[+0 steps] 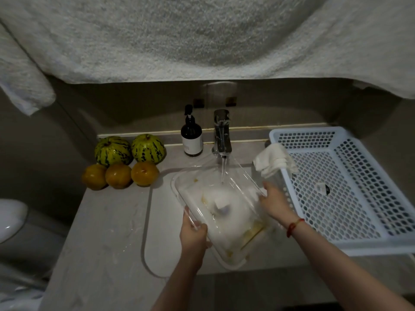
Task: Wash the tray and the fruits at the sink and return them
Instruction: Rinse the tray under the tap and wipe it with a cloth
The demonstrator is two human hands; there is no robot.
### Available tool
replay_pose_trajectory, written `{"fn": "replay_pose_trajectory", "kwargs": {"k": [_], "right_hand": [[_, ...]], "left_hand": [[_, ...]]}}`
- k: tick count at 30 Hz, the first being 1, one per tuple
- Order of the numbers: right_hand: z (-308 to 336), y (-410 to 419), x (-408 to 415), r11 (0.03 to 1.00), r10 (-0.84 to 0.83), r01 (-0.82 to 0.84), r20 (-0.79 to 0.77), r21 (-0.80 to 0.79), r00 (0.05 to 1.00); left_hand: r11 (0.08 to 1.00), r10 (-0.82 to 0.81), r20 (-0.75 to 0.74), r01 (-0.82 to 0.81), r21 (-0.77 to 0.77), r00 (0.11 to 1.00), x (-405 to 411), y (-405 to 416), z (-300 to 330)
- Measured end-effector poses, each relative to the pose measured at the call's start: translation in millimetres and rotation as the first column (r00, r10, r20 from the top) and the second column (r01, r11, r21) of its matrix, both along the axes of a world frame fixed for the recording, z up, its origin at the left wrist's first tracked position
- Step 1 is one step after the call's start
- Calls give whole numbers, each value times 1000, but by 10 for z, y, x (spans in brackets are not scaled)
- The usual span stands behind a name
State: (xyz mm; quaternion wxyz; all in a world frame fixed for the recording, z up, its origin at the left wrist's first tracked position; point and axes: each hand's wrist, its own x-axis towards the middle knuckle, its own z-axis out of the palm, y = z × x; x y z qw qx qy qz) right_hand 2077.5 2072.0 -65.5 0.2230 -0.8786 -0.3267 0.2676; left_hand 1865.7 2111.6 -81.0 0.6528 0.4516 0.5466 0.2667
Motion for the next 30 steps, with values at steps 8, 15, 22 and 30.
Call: {"fn": "replay_pose_trajectory", "kwargs": {"k": [8, 15, 22, 30], "right_hand": [[133, 362, 60, 968, 177, -122, 251, -220, 952], [450, 464, 151, 872, 335, -121, 399, -474, 854], [447, 386, 202, 793, 416, -106, 406, -600, 814], [216, 630, 63, 867, 421, -267, 333, -421, 844]], "left_hand": [[981, -38, 167, 69, -183, 985, 14, 59, 102], [908, -132, 242, 216, -359, 961, -174, 298, 231], [905, -99, 72, 120, -408, 992, -212, 653, 411], [949, 66, -6, -65, -309, 998, -368, 753, 466]]}}
